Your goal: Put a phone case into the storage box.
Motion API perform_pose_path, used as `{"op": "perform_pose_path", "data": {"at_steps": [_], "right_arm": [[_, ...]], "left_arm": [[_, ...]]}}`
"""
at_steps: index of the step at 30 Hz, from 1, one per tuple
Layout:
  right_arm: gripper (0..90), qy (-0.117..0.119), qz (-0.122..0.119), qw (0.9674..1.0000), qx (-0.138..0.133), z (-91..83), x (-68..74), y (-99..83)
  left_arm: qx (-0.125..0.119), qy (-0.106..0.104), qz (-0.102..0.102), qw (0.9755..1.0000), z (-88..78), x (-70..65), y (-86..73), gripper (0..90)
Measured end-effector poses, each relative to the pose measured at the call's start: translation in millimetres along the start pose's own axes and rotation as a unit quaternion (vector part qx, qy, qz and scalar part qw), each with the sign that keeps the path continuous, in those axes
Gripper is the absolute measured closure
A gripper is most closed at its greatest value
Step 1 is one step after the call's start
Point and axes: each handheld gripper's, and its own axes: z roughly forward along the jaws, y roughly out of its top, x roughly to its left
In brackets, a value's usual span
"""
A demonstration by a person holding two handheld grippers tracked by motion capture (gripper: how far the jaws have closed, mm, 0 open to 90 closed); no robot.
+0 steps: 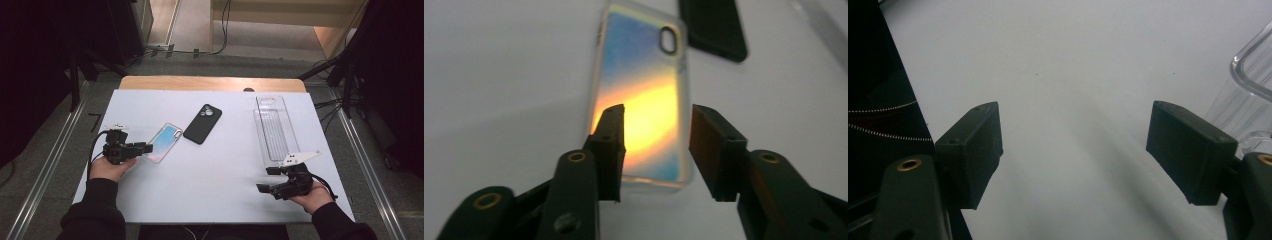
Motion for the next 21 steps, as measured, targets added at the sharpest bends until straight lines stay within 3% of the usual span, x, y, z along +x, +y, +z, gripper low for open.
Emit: {"op": "perform_pose_path", "data": {"at_steps": [2, 6, 14, 21], "right_arm": [[20.4, 0.000, 0.001, 1.0000, -0.001, -0.2, -0.1, 0.0], [20.4, 0.001, 0.000, 1.0000, -0.002, 0.1, -0.5, 0.1], [20.5, 0.000, 0.001, 1.0000, 0.000, 0.3, -0.8, 0.1], [20.4, -0.004, 0.003, 1.0000, -0.001, 0.4, -0.9, -0.2]], "left_arm": [[-0.010, -0.013, 0.022, 0.9996, -3.0, -7.3, -1.8, 45.6], [-0.011, -0.040, 0.033, 0.9986, -4.3, -18.0, -4.7, 38.7], [-0.006, -0.076, 0.055, 0.9956, -1.8, -37.3, -10.8, 34.5], [0.012, -0.089, 0.074, 0.9932, -0.1, -52.6, -17.7, 30.9]]}}
